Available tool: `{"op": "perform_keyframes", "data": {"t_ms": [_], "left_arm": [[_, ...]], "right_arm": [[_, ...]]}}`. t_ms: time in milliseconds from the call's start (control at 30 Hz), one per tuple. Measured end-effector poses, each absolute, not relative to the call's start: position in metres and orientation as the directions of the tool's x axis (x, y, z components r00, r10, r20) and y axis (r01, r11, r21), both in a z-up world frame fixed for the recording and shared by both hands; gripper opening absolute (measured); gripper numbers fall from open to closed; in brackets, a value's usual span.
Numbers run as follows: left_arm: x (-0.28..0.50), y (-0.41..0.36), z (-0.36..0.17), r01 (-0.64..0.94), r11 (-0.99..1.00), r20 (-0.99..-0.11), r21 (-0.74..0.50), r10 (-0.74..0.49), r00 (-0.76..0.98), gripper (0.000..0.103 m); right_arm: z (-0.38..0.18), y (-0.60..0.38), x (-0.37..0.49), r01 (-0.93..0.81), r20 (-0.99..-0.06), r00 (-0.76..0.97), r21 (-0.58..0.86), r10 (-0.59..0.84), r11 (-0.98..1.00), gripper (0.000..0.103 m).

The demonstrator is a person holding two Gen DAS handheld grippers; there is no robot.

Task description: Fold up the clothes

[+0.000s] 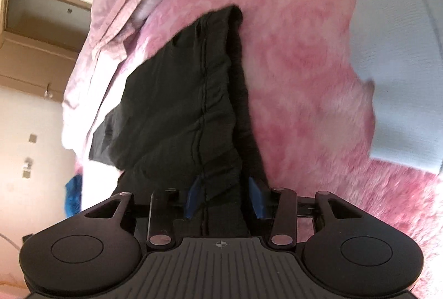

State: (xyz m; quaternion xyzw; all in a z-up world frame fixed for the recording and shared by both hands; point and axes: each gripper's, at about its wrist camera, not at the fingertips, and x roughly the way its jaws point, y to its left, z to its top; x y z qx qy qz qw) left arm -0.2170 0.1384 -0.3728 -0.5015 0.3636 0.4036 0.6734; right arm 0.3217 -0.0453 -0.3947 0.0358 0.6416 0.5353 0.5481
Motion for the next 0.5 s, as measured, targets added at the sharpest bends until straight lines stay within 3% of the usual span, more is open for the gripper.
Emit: {"op": "perform_keyframes", "data": {"t_ms": [133,167,200,300,500], "left_arm": [[-0.211,0.136,-0.373,-0.903,0.182,-0.891,-0.389,0.173,0.419,0.02],[-0.21,0.136,-0.373,-0.902,0.185,-0.891,-0.39,0.172,0.42,0.02],[-0.209,0.135,-0.374,-0.902,0.188,-0.891,-0.39,0.17,0.421,0.02],[-0.208,0.135,-0.373,-0.903,0.192,-0.893,-0.384,0.171,0.416,0.02],[-0.21,0.137,-0.374,-0.908,0.196,-0.897,-0.371,0.177,0.405,0.02]], "right_arm": [[-0.393,-0.041,0.321,-0.529,-0.648,-0.43,0.746,0.629,0.406,0.041],[-0.391,-0.039,0.318,-0.546,-0.659,-0.421,0.733,0.623,0.406,0.032],[-0.389,-0.036,0.314,-0.58,-0.69,-0.392,0.699,0.608,0.419,0.007],[-0.372,-0.028,0.297,-0.688,-0.755,-0.299,0.595,0.584,0.416,0.003],[-0.359,-0.039,0.284,-0.699,-0.808,-0.165,0.5,0.566,0.511,0.001]]}}
